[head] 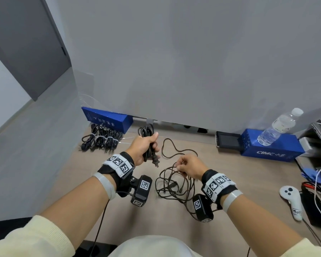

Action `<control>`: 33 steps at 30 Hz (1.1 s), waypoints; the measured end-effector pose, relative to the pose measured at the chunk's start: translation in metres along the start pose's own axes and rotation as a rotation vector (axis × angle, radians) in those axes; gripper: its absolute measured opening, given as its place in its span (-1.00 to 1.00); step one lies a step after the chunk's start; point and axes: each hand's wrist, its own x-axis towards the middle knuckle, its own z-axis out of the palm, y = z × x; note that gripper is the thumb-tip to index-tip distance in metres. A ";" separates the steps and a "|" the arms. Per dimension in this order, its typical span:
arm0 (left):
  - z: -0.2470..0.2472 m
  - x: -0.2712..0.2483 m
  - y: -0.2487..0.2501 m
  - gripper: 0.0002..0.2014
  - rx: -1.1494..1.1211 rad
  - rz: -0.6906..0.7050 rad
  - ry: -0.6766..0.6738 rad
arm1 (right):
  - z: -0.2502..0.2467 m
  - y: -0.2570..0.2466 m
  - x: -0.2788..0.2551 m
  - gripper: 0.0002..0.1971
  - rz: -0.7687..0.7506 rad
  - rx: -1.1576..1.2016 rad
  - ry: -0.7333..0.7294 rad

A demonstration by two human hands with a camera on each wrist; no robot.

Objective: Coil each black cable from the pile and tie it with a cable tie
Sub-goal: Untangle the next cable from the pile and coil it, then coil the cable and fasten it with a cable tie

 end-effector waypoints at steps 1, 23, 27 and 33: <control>-0.003 -0.001 -0.003 -0.77 -0.020 -0.026 -0.006 | 0.000 0.005 0.004 -0.87 0.015 -0.029 0.039; -0.088 -0.026 -0.076 -0.78 0.614 -0.184 -0.022 | 0.113 -0.111 0.022 -0.64 -0.199 0.022 -0.069; -0.120 -0.035 -0.091 -0.79 0.579 -0.258 0.035 | 0.148 -0.125 0.029 -0.77 -0.266 -0.020 -0.159; -0.174 -0.054 -0.100 -0.82 0.229 -0.322 0.087 | 0.192 -0.156 0.046 -0.81 -0.243 -0.024 -0.185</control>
